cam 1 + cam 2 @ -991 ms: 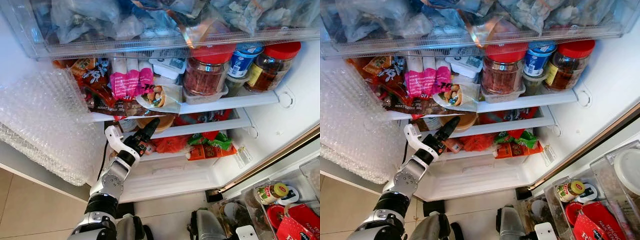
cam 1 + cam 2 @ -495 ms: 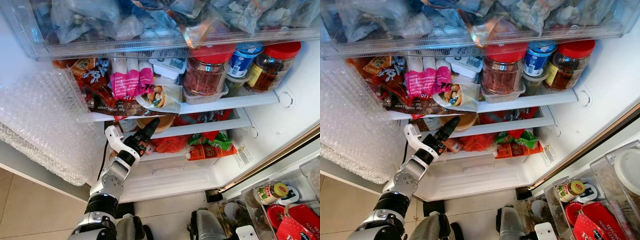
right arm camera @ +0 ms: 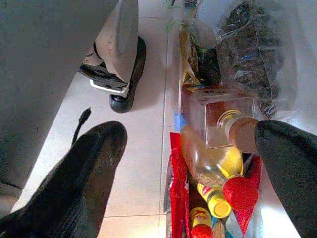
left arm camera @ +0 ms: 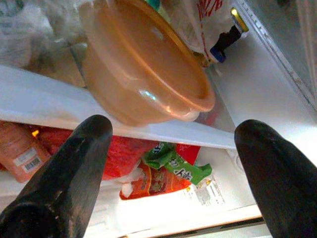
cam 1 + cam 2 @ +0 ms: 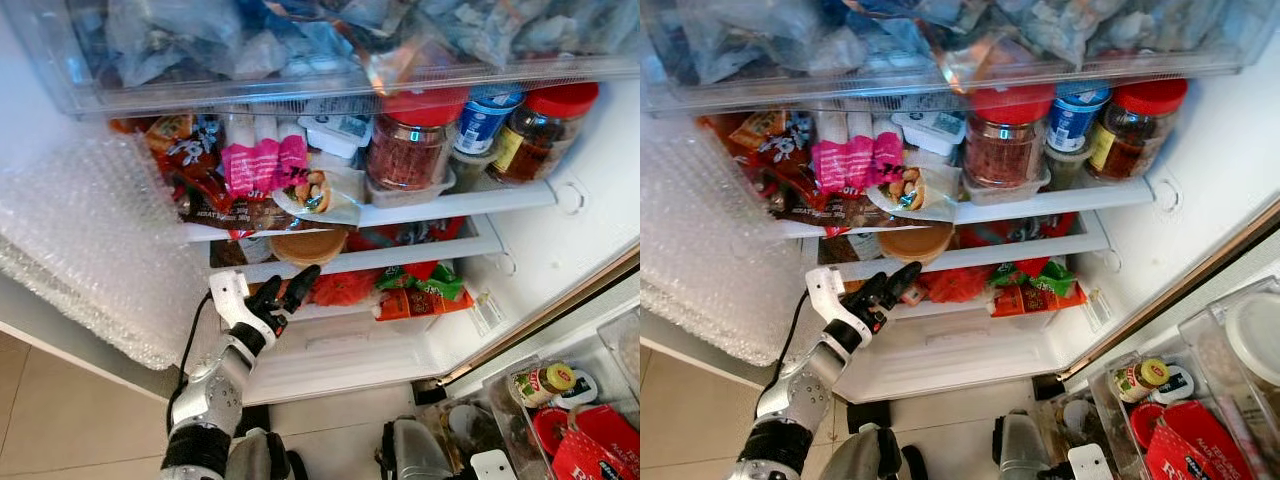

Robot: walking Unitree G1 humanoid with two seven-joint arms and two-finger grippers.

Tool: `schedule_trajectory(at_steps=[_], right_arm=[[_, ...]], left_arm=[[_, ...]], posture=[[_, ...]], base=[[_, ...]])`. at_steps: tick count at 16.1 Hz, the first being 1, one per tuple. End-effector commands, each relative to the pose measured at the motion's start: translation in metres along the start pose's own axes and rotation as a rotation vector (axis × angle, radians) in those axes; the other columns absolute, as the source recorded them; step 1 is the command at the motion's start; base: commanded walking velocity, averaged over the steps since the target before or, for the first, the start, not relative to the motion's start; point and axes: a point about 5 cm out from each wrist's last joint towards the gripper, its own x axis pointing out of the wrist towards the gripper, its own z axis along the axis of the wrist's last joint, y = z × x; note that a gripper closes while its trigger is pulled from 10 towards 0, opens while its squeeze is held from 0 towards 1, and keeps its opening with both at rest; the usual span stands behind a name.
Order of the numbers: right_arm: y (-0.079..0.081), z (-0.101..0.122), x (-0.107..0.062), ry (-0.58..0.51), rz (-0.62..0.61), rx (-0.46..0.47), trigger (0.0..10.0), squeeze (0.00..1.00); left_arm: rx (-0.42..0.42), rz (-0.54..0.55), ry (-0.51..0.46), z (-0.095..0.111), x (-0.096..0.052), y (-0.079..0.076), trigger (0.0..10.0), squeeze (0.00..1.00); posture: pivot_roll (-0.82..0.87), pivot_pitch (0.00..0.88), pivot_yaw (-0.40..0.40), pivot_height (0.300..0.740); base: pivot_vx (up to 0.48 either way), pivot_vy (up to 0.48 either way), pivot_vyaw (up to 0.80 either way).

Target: Restocking fridge

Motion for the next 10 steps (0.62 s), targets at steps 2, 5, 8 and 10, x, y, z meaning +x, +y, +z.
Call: schedule_trajectory(at_steps=[2, 5, 8, 10], right_arm=[[0.004, -0.016, -0.003, 0.054, 0.013, 0.003, 10.0, 0.0], [0.004, -0.017, -0.003, 0.054, 0.014, 0.003, 10.0, 0.0], [0.005, -0.016, -0.003, 0.053, 0.015, 0.002, 10.0, 0.0], [0.006, -0.016, -0.003, 0.053, 0.015, 0.004, 10.0, 0.0]], left_arm=[[0.104, 0.009, 0.02, -0.001, -0.006, -0.001, 10.0, 0.0], [0.32, -0.038, 0.079, -0.004, -0.01, -0.009, 10.0, 0.0], [0.453, -0.039, 0.129, -0.012, -0.017, -0.008, 10.0, 0.0], [0.525, -0.021, 0.133, -0.015, -0.022, -0.007, 10.0, 0.0]], posture=[[-0.19, 0.214, 0.017, 0.664], [-0.19, 0.21, 0.022, 0.664], [-0.18, 0.206, 0.025, 0.664], [-0.18, 0.204, 0.027, 0.664]], base=[[0.0, 0.0, 0.0], [0.0, 0.0, 0.0], [0.0, 0.0, 0.0], [0.0, 0.0, 0.0]])
